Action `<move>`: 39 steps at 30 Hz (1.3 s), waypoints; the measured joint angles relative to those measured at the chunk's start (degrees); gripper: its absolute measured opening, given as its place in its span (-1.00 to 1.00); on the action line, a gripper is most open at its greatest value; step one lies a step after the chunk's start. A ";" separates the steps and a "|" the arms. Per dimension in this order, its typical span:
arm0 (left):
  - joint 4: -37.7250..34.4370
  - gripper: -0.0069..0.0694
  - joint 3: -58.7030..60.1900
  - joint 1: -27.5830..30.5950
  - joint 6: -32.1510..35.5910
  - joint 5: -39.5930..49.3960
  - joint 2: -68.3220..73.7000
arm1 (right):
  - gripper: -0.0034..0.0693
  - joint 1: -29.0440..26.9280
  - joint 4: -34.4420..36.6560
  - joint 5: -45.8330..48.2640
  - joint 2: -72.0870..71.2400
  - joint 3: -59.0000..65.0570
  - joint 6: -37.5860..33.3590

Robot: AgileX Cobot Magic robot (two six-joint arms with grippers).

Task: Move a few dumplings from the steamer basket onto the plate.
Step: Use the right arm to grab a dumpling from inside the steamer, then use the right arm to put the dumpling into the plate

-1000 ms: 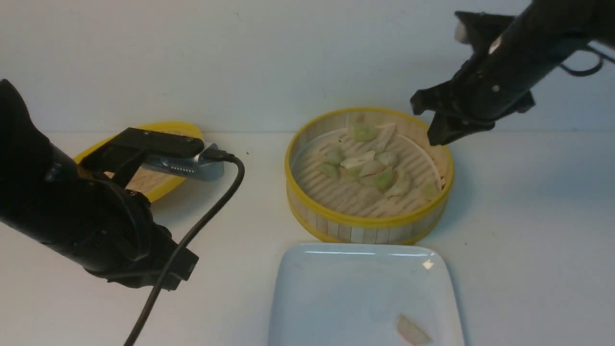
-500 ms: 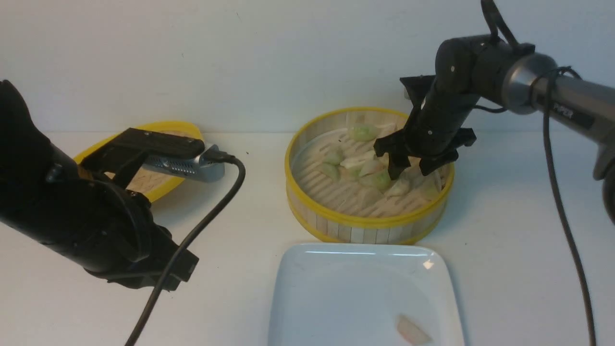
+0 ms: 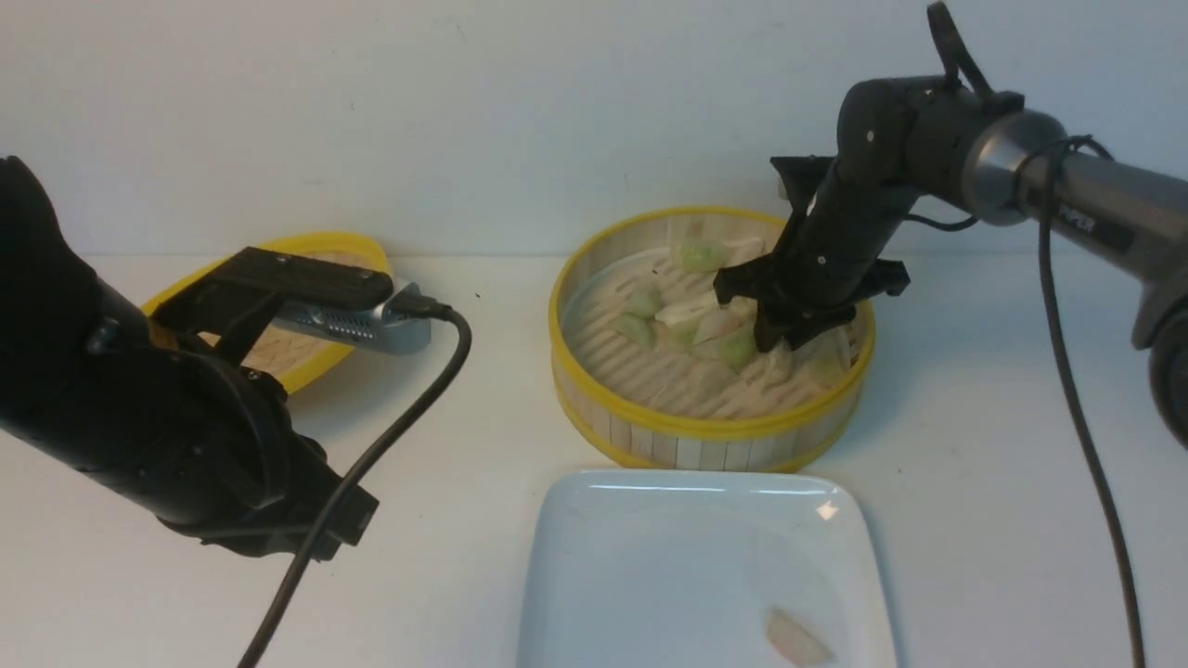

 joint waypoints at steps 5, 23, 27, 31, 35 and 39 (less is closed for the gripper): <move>0.00 -0.83 0.00 0.00 0.00 0.00 0.00 | -0.55 0.00 0.65 3.86 -0.01 -1.75 -1.87; 0.02 -0.83 0.00 0.00 0.00 0.00 0.00 | -0.55 2.65 3.67 6.46 -32.85 8.13 -4.01; 0.02 -0.83 0.00 0.00 0.00 0.00 0.00 | -0.55 7.78 3.57 6.53 -37.03 19.97 -4.46; 0.02 -0.83 0.00 0.00 0.00 0.00 0.00 | -0.55 13.07 3.63 1.69 -37.67 31.79 -4.47; 0.02 -0.83 0.00 0.00 0.00 0.18 0.00 | -0.55 16.15 3.73 -6.13 -36.03 40.26 -4.41; 0.02 -0.83 0.00 0.00 0.00 0.58 0.00 | -0.55 18.33 3.80 -12.60 -30.79 45.19 -4.53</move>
